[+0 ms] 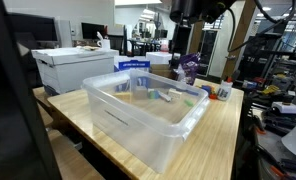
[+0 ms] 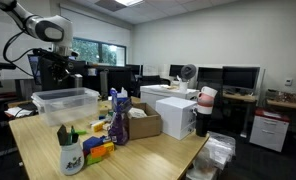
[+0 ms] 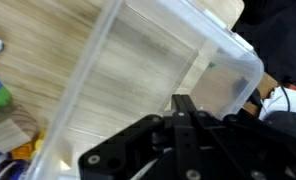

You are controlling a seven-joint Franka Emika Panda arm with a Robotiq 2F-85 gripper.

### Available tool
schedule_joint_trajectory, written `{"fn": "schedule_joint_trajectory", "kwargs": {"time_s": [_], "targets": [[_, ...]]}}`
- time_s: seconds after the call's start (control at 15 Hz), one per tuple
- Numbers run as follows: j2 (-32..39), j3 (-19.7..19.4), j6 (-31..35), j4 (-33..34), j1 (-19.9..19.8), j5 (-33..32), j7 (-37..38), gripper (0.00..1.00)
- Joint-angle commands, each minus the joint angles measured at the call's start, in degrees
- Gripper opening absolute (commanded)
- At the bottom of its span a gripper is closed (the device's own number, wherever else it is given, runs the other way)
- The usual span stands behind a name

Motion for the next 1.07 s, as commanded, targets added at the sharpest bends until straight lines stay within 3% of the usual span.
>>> {"fn": "schedule_joint_trajectory", "kwargs": {"time_s": [0.0,0.4,0.73,1.0], "targets": [[-9.80,-1.34,4.27,-10.51,-1.42,-4.98,6.86,0.01],[-12.65,-0.42,6.65,-15.73,-5.03,-17.08,20.93,0.02],[-11.87,2.13,3.80,-16.37,-7.77,-26.96,35.02,0.02],[-10.13,3.22,-0.20,-15.35,-7.06,-28.97,39.96,0.02]]}}
